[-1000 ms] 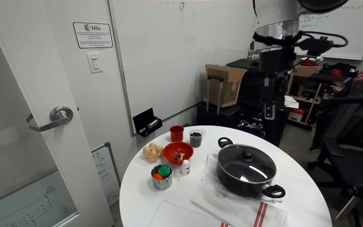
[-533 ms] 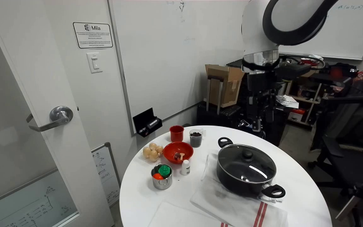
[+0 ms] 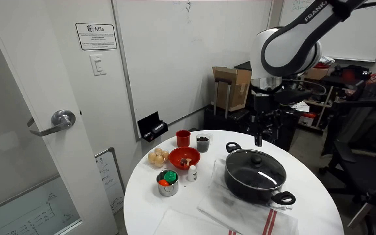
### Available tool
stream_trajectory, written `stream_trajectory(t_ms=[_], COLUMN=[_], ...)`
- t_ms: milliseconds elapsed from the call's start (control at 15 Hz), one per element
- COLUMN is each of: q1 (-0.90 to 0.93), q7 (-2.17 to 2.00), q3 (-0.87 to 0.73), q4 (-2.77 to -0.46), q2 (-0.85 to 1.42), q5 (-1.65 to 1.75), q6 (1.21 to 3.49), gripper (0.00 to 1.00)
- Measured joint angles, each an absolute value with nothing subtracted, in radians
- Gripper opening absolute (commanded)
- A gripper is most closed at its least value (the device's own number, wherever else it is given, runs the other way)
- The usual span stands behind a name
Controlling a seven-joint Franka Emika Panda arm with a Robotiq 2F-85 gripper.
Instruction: Remove the glass lid from the pot.
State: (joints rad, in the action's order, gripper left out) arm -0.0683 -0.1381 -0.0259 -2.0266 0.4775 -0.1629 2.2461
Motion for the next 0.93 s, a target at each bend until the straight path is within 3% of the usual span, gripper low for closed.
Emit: stream_trajectory(t_ms=[933], q1=[-0.127], q7=[-0.238], q3=[-0.061], q4=[-1.838], q2=[0.73], q5=[-0.22], q6=[2.307], gripper=[1.0])
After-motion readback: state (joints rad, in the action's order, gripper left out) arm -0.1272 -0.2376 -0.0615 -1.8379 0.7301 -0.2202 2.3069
